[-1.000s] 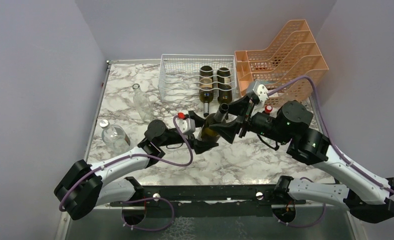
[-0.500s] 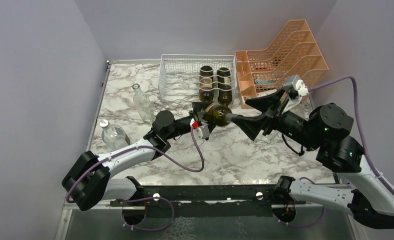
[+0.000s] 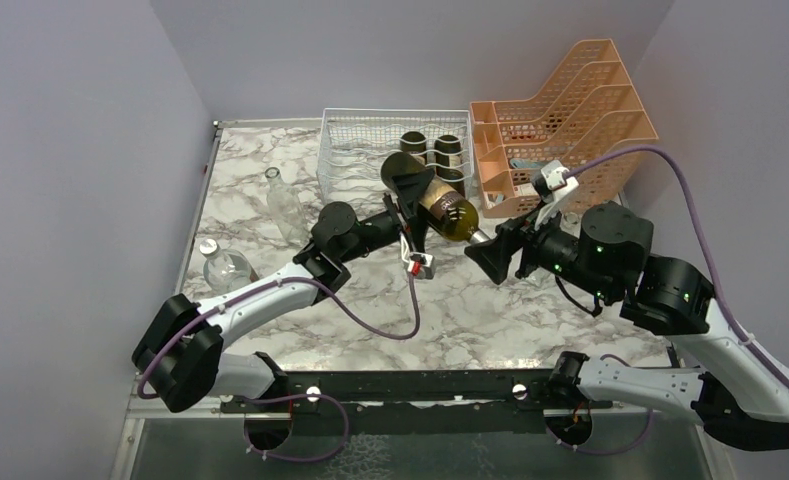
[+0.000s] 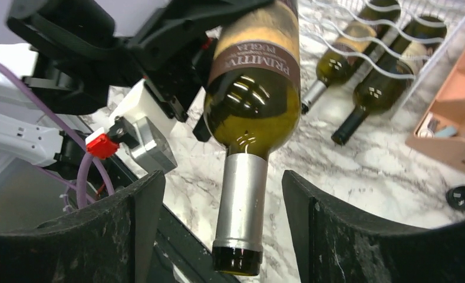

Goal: Put the wine bottle on the wine rack

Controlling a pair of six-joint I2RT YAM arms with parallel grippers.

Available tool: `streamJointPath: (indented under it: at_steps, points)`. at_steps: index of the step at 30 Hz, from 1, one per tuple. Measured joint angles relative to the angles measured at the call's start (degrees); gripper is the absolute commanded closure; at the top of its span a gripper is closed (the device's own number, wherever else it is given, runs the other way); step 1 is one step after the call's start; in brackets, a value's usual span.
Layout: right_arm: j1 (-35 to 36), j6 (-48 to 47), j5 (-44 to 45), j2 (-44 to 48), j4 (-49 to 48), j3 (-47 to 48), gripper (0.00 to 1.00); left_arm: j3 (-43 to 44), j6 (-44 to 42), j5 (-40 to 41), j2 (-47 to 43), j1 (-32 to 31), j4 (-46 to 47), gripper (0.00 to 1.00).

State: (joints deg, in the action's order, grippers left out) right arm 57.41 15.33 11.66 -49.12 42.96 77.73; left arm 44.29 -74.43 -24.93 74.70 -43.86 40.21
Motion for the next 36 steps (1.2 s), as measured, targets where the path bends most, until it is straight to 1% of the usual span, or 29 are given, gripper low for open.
streamJointPath:
  at_steps: [2,9,16,20,26,33,36]
  points:
    - [0.0,1.05,1.09,-0.61,1.86,0.0,0.31,0.48,-4.39,-0.09,0.0,-0.02,-0.35,1.0]
    - [0.0,4.13,2.4,-2.23,5.92,-0.11,0.36,3.19,-15.52,-2.05,0.0,-0.02,-6.67,1.0]
    - [0.0,7.13,2.43,-4.72,7.45,-3.39,0.43,4.83,-21.97,-3.56,0.0,-0.11,-10.34,1.0]
    - [0.0,8.63,2.45,-5.55,7.63,-4.81,0.45,4.96,-25.29,-3.56,0.0,-0.57,-12.2,1.0]
    - [0.0,10.25,3.26,-6.05,7.43,-7.04,0.48,5.01,-27.47,-3.54,0.17,-1.2,-13.57,1.0]
    - [0.0,11.28,4.63,-6.82,6.47,-10.21,0.52,5.38,-27.93,-3.26,0.55,-1.29,-15.08,1.0]
    - [0.0,11.63,4.92,-6.82,6.08,-11.23,0.58,5.86,-27.82,-3.04,0.55,-1.29,-15.91,1.0]
